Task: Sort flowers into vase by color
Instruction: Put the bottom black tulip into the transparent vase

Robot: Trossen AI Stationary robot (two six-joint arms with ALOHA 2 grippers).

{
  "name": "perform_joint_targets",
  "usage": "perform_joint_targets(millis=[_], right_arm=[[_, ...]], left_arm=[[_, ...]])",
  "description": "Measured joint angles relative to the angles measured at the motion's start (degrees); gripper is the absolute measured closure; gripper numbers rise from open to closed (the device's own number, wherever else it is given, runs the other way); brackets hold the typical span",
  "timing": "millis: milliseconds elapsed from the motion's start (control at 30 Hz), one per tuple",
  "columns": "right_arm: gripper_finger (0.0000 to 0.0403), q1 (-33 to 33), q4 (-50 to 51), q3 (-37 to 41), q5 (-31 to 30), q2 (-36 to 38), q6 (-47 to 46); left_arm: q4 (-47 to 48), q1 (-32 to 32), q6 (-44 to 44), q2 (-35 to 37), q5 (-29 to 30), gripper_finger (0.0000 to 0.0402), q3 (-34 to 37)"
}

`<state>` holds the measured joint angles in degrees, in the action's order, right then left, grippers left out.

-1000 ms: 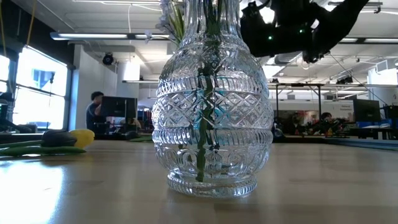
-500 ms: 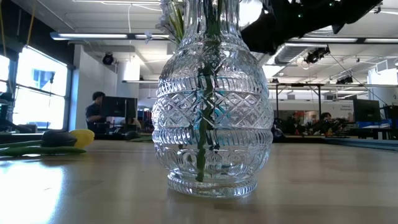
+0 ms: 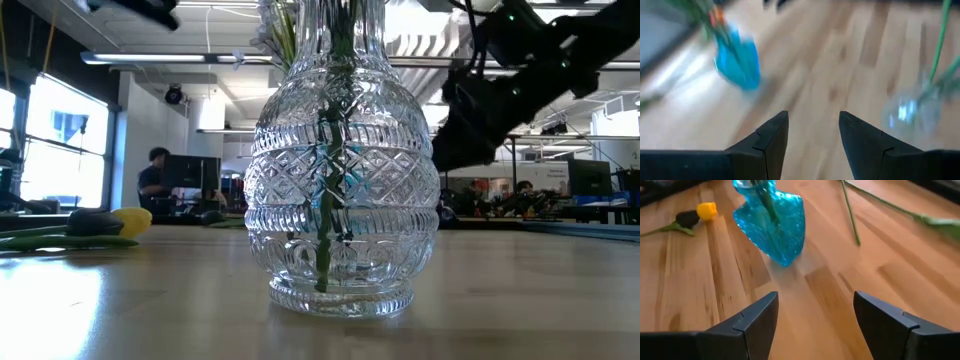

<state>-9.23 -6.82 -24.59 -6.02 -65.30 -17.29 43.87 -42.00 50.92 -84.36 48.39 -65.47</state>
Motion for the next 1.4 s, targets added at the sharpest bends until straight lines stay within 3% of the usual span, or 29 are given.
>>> perform_joint_targets(millis=[133,300,567,733,933,1400], right_arm=[[0.0149,0.0,-7.6,5.3,0.1,0.0,-4.3],[0.0149,0.0,-16.4,9.8,0.2,0.0,-7.7],[0.0149,1.5,-20.7,11.6,0.2,0.0,-8.8],[0.0149,3.5,-21.2,11.6,-0.2,0.0,-8.3],[0.0149,5.1,-21.3,11.6,-3.1,0.0,-8.2],[0.0149,5.3,-21.3,11.6,-3.3,0.0,-8.4]], left_arm=[[9.3,0.0,12.0,0.0,-9.2,0.0238,0.0],[15.0,-0.7,22.5,0.0,-16.4,0.0238,0.0],[15.0,-2.1,30.0,-3.5,-26.4,0.0238,0.1],[6.0,-1.8,31.5,-7.0,-35.3,0.0238,4.3],[-1.7,-0.5,33.3,-10.6,-36.6,0.0242,9.6],[-1.4,3.1,29.9,-14.2,-42.8,0.0316,10.5]])
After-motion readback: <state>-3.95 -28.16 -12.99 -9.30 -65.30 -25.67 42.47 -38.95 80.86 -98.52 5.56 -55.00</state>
